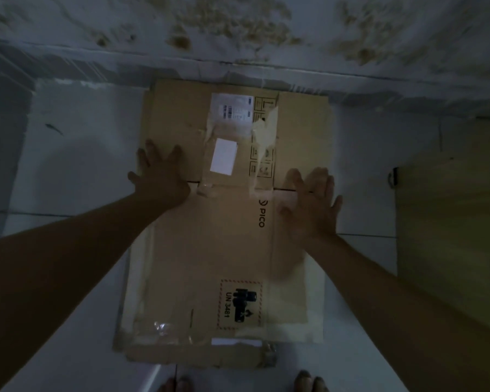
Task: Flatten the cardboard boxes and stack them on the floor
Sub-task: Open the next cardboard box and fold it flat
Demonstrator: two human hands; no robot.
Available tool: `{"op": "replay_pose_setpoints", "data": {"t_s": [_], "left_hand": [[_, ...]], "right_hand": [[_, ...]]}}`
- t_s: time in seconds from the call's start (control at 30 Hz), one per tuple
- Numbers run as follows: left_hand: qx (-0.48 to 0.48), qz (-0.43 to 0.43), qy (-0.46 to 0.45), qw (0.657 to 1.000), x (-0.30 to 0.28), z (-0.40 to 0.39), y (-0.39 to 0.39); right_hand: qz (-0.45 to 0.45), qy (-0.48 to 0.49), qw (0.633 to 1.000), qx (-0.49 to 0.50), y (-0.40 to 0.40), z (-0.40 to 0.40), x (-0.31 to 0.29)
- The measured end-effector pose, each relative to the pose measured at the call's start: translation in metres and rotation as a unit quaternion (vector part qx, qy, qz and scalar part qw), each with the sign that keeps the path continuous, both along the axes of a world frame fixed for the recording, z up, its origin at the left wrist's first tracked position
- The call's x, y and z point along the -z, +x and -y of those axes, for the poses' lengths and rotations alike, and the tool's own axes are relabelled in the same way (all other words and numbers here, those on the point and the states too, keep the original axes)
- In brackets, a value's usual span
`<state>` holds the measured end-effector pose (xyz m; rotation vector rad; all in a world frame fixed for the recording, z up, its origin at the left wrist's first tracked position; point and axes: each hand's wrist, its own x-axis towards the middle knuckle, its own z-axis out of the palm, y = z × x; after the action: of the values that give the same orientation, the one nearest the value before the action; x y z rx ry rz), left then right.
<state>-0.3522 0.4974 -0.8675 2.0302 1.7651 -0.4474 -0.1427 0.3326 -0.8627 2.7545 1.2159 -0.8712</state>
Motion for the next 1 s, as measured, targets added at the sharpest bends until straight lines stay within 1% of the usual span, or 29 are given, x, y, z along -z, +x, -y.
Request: {"op": "replay_pose_setpoints", "data": {"t_s": [0.1, 0.2, 0.27, 0.37, 0.53, 0.63, 0.73, 0.83, 1.0], "left_hand": [[0.087, 0.026, -0.014, 0.996, -0.036, 0.032, 0.014], [0.120, 0.061, -0.040, 0.990, -0.086, 0.061, 0.022], [0.135, 0.076, -0.047, 0.987, -0.131, 0.077, 0.032], [0.168, 0.075, -0.034, 0.982, -0.207, 0.094, 0.047], [0.198, 0.070, -0.009, 0.978, -0.339, 0.109, 0.067], [0.201, 0.081, 0.020, 0.976, -0.429, 0.116, 0.075], [0.184, 0.104, 0.056, 0.976, -0.521, 0.135, 0.077], [0.167, 0.143, 0.081, 0.972, -0.610, 0.164, 0.080], [0.166, 0.159, 0.113, 0.967, -0.725, 0.209, 0.081]], "right_hand": [[-0.034, -0.016, 0.999, -0.025, -0.012, 0.003, -0.034], [-0.075, -0.044, 0.996, -0.031, -0.018, 0.012, -0.087], [-0.097, -0.057, 0.993, -0.041, -0.018, 0.021, -0.130], [-0.109, -0.072, 0.990, -0.057, -0.018, 0.036, -0.202], [-0.118, -0.064, 0.988, -0.075, -0.017, 0.052, -0.327], [-0.108, -0.034, 0.990, -0.082, -0.007, 0.057, -0.417], [-0.077, 0.004, 0.993, -0.087, 0.009, 0.069, -0.509], [-0.057, 0.040, 0.993, -0.093, 0.023, 0.088, -0.597], [-0.014, 0.083, 0.989, -0.123, 0.040, 0.134, -0.712]]}}
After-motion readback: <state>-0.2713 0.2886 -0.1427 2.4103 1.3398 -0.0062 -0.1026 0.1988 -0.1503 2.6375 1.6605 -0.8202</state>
